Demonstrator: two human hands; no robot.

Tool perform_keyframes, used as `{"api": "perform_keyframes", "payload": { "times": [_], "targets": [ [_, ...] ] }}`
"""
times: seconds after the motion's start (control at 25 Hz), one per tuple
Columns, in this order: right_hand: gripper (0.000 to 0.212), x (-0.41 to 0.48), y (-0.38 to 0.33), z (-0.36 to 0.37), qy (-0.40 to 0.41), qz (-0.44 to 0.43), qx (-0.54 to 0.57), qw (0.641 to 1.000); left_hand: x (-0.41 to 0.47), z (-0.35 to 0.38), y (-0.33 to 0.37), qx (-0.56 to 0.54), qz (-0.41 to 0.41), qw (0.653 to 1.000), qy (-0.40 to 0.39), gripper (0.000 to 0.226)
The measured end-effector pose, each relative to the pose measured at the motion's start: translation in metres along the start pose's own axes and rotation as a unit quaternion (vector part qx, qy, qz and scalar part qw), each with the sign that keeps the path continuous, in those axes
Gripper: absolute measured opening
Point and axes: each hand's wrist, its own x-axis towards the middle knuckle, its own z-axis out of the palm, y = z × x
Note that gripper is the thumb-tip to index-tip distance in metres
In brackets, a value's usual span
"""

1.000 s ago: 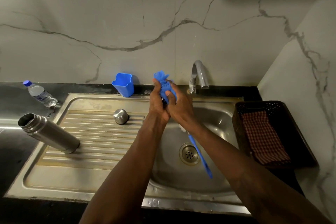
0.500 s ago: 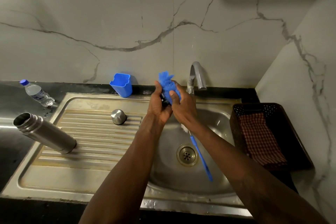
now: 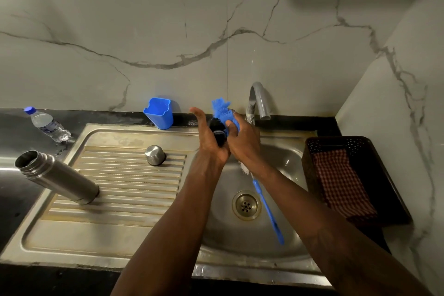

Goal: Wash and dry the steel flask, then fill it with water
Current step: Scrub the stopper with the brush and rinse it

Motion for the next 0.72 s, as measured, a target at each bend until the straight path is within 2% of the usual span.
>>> {"api": "perform_keyframes", "payload": {
  "times": [0.12, 0.24, 0.28, 0.36, 0.44, 0.6, 0.72],
  "targets": [
    [0.046, -0.007, -0.005, 0.000, -0.007, -0.051, 0.012, 0.999, 0.005, -0.001, -0.001, -0.029, 0.036, 0.999, -0.013, 0.082],
    [0.047, 0.004, -0.006, -0.010, -0.006, -0.004, -0.021, 1.000, 0.012, -0.007, -0.009, -0.003, 0.005, 0.999, 0.038, 0.089],
    [0.047, 0.003, -0.006, -0.010, -0.012, -0.013, -0.037, 0.999, 0.012, -0.007, -0.009, -0.004, 0.001, 0.998, 0.055, 0.087],
    [0.046, -0.002, -0.007, -0.007, -0.042, -0.073, -0.049, 0.995, 0.009, -0.007, -0.006, -0.036, 0.027, 0.999, 0.024, 0.079],
    [0.046, -0.004, -0.005, -0.007, -0.055, -0.090, -0.046, 0.993, 0.002, -0.006, -0.003, -0.041, 0.043, 0.998, -0.035, 0.066],
    [0.047, 0.009, -0.007, -0.015, -0.016, -0.005, -0.019, 1.000, -0.003, -0.003, -0.010, -0.041, 0.022, 0.994, -0.097, 0.068],
    [0.045, -0.012, -0.008, -0.013, -0.024, -0.096, 0.002, 0.995, 0.001, 0.000, -0.003, -0.071, 0.058, 0.992, -0.086, 0.048]
  ]
}}
